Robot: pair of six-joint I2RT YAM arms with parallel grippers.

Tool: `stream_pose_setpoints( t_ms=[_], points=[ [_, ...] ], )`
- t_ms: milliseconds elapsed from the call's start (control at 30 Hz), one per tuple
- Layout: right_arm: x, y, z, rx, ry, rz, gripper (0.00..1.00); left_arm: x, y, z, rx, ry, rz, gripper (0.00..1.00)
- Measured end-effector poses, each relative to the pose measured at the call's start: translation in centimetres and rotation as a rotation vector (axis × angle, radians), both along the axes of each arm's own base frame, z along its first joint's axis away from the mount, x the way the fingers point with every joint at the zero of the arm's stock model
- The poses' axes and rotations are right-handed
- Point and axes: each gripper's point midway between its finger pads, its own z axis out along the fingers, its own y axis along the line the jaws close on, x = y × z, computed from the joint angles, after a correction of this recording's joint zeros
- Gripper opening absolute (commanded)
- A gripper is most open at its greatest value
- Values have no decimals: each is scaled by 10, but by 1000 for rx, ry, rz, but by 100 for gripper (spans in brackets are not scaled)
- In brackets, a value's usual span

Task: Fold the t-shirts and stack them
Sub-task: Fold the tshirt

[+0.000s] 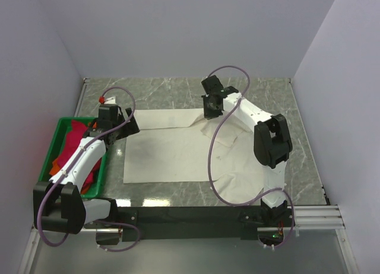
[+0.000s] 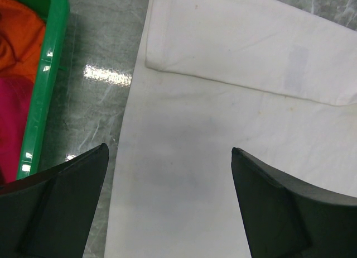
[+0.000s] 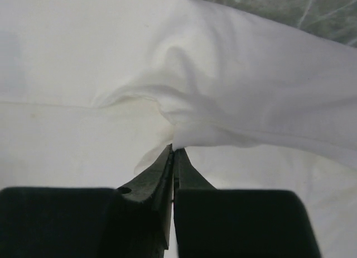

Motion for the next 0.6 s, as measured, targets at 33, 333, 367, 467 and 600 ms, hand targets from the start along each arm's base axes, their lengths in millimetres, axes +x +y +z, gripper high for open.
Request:
stream_pose_setpoints(
  t_ms=[33, 333, 367, 467, 600],
  points=[
    [0, 2, 2, 26, 10, -2, 14, 0, 0, 0, 0, 0, 0, 96],
    [-13, -4, -21, 147, 107, -32, 38, 0, 0, 0, 0, 0, 0, 97],
    [-18, -5, -25, 142, 116, -27, 38, 0, 0, 0, 0, 0, -1, 97],
    [-35, -14, -32, 115, 124, -34, 38, 0, 0, 0, -1, 1, -2, 96],
    [-60, -38, -28, 100, 111, -76, 39, 0, -2, -1, -7, 3, -9, 97]
  ],
)
